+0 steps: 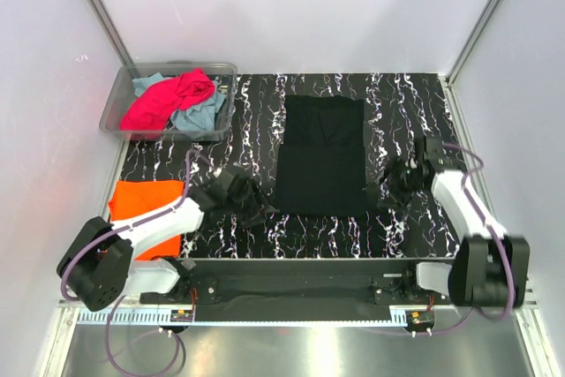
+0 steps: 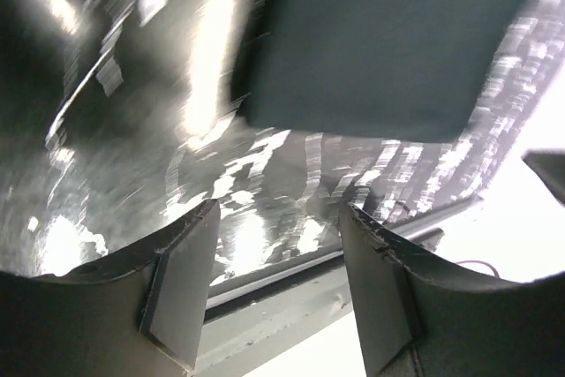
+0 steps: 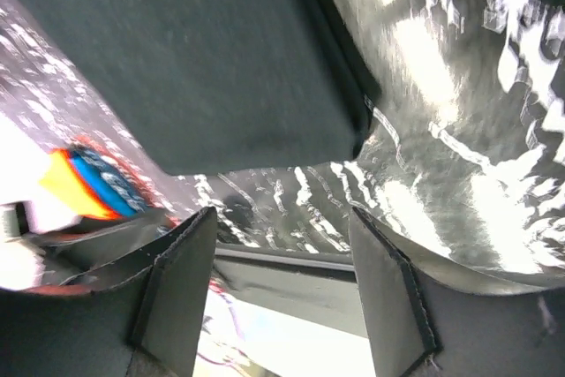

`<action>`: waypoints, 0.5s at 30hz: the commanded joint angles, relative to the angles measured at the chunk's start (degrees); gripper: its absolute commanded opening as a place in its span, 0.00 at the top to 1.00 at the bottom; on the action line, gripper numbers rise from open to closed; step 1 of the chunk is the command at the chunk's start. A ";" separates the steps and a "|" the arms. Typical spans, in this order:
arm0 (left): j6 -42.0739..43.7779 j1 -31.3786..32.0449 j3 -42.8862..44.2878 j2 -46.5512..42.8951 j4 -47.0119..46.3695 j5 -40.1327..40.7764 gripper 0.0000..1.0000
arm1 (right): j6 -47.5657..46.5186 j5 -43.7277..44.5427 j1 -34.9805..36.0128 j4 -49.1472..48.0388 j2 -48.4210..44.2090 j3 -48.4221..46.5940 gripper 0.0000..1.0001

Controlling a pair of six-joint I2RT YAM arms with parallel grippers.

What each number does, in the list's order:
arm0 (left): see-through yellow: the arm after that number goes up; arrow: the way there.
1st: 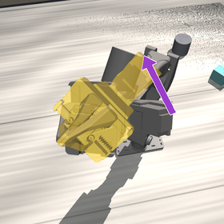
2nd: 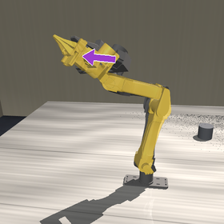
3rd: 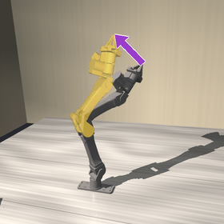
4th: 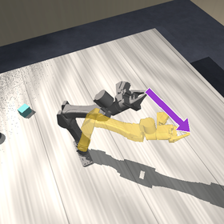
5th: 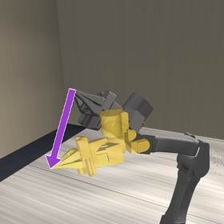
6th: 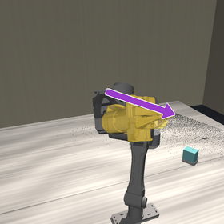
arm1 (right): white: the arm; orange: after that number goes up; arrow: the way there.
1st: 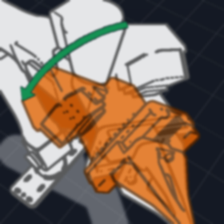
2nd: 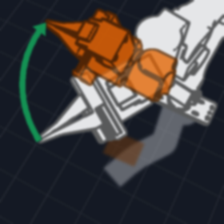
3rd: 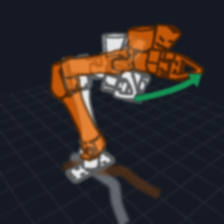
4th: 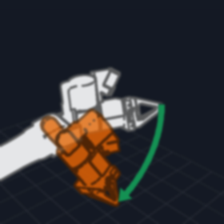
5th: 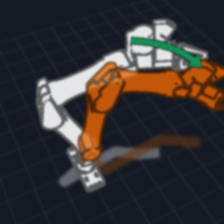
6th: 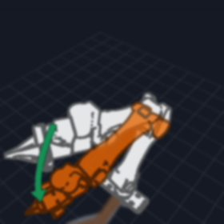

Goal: Fold and stack the t-shirts
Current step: Fold the tshirt

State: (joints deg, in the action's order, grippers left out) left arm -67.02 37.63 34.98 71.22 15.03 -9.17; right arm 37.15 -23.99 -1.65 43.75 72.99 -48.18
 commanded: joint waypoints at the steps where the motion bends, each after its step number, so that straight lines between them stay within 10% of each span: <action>1: -14.78 2.88 -3.77 -1.88 -12.82 5.82 0.39 | 12.65 -2.47 0.33 -7.70 -10.20 7.55 0.32; 15: -32.90 5.09 -11.86 6.82 -26.01 8.99 0.44 | 27.36 -1.15 0.68 -27.57 -11.29 27.53 0.36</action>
State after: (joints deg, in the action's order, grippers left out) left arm -93.89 42.46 24.58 76.47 -5.19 -2.50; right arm 59.72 -26.02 -1.39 22.85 61.60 -21.65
